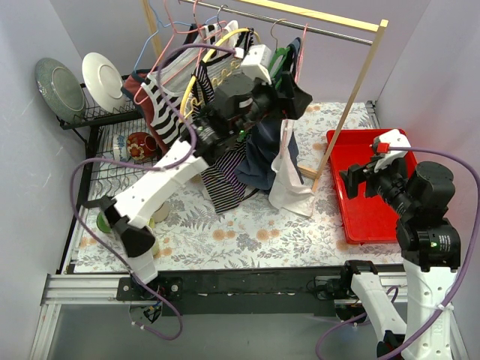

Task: Place the tank top on the hanger

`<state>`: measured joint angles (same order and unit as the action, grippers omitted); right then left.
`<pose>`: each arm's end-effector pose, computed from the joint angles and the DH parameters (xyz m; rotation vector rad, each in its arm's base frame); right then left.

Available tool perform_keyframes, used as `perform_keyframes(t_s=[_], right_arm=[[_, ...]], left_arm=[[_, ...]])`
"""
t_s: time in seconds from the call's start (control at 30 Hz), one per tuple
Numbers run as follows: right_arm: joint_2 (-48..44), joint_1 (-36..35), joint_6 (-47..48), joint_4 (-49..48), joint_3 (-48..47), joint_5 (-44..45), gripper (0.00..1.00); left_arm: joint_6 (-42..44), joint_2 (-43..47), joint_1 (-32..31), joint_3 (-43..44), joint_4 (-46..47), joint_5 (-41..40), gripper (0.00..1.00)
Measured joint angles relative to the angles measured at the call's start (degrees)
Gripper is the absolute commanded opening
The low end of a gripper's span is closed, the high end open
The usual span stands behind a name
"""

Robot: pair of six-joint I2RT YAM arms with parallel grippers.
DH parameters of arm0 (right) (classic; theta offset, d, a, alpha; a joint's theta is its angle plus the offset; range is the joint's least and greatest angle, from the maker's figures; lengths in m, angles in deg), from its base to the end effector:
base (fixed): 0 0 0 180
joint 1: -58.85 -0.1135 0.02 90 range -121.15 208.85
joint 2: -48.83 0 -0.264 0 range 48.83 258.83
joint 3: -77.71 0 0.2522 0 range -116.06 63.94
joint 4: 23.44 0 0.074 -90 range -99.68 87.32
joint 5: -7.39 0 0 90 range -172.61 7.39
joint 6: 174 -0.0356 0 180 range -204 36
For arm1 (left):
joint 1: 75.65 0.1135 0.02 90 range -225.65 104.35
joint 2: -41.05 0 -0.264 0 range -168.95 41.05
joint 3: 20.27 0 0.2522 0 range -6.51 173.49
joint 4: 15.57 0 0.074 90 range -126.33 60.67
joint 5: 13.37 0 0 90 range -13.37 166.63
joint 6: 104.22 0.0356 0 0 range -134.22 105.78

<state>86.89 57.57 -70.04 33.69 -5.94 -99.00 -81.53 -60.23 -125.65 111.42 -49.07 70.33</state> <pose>0.0943 0.0122 0.4348 -0.4367 1.7100 0.0928 0.2591 -0.3027 0.4942 -0.3720 1.8057 -1.4371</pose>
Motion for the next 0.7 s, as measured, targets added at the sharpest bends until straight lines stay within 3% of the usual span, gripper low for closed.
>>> perform_keyframes(t_s=[0.1,0.4,0.7], right_arm=[[1.8,0.2,-0.7,0.1,-2.9,1.5,0.98],[5.8,0.5,-3.8,-1.9,-11.5,10.5,0.99],[7.3,2.9,-4.3,-4.3,-14.6,18.0,0.98]], left_arm=[[0.5,6.8,0.0,-3.0,-0.3,1.3,0.98],[4.3,31.7,0.0,-17.9,-1.7,3.1,0.98],[9.6,54.6,0.1,-37.0,-6.6,-4.2,0.98]])
